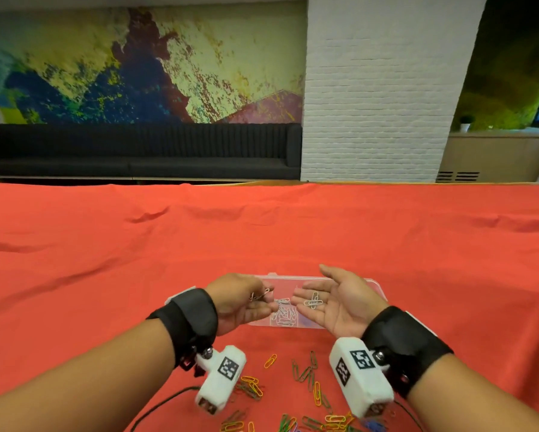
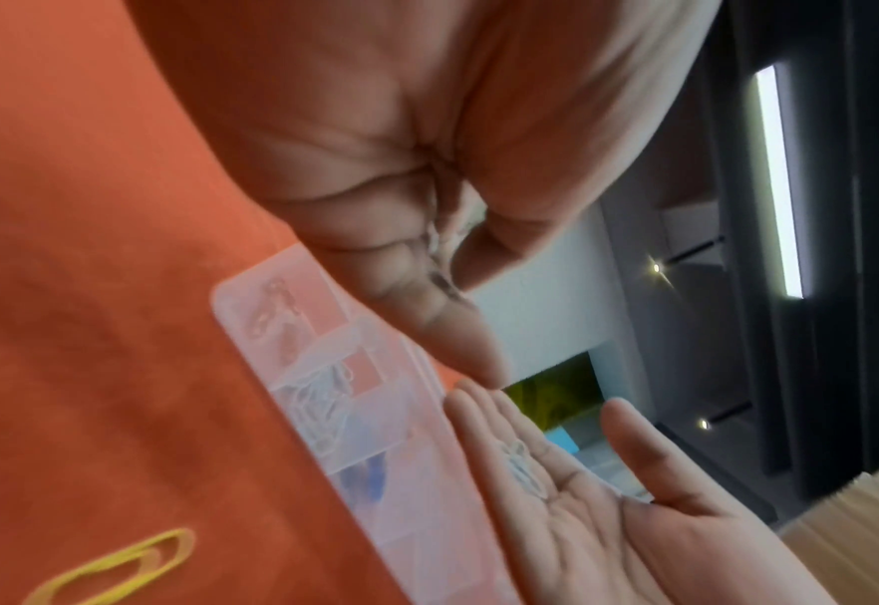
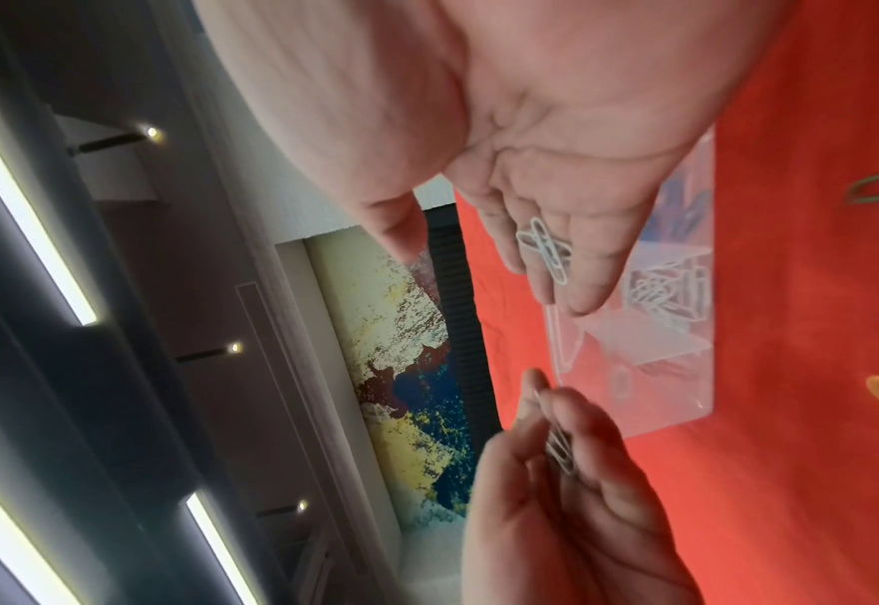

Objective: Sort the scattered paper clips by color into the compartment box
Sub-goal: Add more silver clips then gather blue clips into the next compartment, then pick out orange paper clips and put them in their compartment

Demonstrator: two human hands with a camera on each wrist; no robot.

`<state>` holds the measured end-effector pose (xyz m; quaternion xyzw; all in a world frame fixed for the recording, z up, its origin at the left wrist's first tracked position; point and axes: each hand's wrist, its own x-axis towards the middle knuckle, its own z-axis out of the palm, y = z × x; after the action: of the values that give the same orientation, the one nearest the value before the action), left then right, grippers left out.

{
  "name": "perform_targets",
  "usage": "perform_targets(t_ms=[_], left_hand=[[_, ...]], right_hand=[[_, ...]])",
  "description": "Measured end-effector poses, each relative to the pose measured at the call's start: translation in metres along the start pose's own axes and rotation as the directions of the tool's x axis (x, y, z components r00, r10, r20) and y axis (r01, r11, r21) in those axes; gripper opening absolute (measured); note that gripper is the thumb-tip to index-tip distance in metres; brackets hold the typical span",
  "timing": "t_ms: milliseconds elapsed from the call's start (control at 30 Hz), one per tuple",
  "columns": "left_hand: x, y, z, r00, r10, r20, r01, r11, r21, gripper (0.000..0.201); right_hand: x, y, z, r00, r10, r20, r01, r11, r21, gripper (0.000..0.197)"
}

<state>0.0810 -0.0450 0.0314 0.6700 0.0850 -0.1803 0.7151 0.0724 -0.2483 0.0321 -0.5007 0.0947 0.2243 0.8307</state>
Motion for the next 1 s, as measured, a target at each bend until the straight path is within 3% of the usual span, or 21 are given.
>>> perform_targets(t_ms=[133, 267, 367, 467, 600, 633, 700, 733, 800, 867, 933, 1000], left_hand=[[0.019, 0.013, 0.004, 0.998, -0.049, 0.05, 0.058, 0.979, -0.194, 0.03], [0.033, 0.017, 0.01, 0.992, -0.086, 0.088, 0.101, 0.977, -0.188, 0.064], [0.032, 0.022, 0.012, 0.98, -0.115, 0.163, 0.136, 0.983, -0.126, 0.089], [0.024, 0.029, 0.01, 0.972, -0.104, 0.209, 0.116, 0.992, -0.042, 0.092], [-0.001, 0.026, 0.001, 0.988, 0.093, 0.125, -0.124, 0.954, 0.273, 0.052], [-0.011, 0.022, -0.004, 0.979, 0.127, 0.16, -0.18, 0.908, 0.379, 0.045], [-0.029, 0.007, -0.017, 0.953, 0.092, 0.287, -0.253, 0.761, 0.598, 0.039], [-0.036, -0.002, -0.023, 0.94, 0.036, 0.338, -0.279, 0.649, 0.707, 0.034], [-0.047, -0.021, -0.035, 0.921, -0.03, 0.388, -0.358, 0.33, 0.874, 0.022], [-0.058, -0.035, -0.041, 0.913, -0.048, 0.405, -0.401, 0.071, 0.913, 0.018], [-0.068, -0.043, -0.043, 0.909, -0.05, 0.414, -0.414, 0.005, 0.91, 0.017], [-0.078, -0.05, -0.042, 0.902, -0.076, 0.424, -0.423, 0.041, 0.905, 0.017]], right_hand=[[0.026, -0.005, 0.019, 0.997, -0.037, -0.068, 0.032, 0.997, -0.065, 0.076], [0.043, -0.008, 0.032, 0.998, -0.001, -0.067, -0.01, 0.985, -0.171, 0.099], [0.048, -0.013, 0.032, 1.0, 0.007, -0.015, -0.011, 0.961, -0.277, 0.1], [0.042, -0.018, 0.025, 0.998, -0.064, 0.01, 0.062, 0.906, -0.418, 0.077], [0.002, -0.024, 0.006, 0.982, -0.159, 0.101, 0.185, 0.719, -0.67, 0.012], [-0.01, -0.025, -0.002, 0.982, -0.126, 0.138, 0.187, 0.646, -0.74, 0.005], [-0.035, -0.021, -0.019, 0.987, -0.012, 0.162, 0.15, 0.44, -0.885, 0.014], [-0.045, -0.018, -0.028, 0.989, 0.032, 0.147, 0.13, 0.312, -0.941, 0.02], [-0.058, -0.009, -0.048, 0.989, 0.06, 0.135, 0.129, 0.094, -0.987, 0.03], [-0.066, -0.001, -0.063, 0.989, 0.059, 0.133, 0.137, -0.071, -0.988, 0.026], [-0.075, 0.007, -0.071, 0.989, 0.048, 0.139, 0.146, -0.202, -0.969, 0.015], [-0.084, 0.018, -0.075, 0.987, 0.057, 0.152, 0.161, -0.237, -0.958, 0.017]])
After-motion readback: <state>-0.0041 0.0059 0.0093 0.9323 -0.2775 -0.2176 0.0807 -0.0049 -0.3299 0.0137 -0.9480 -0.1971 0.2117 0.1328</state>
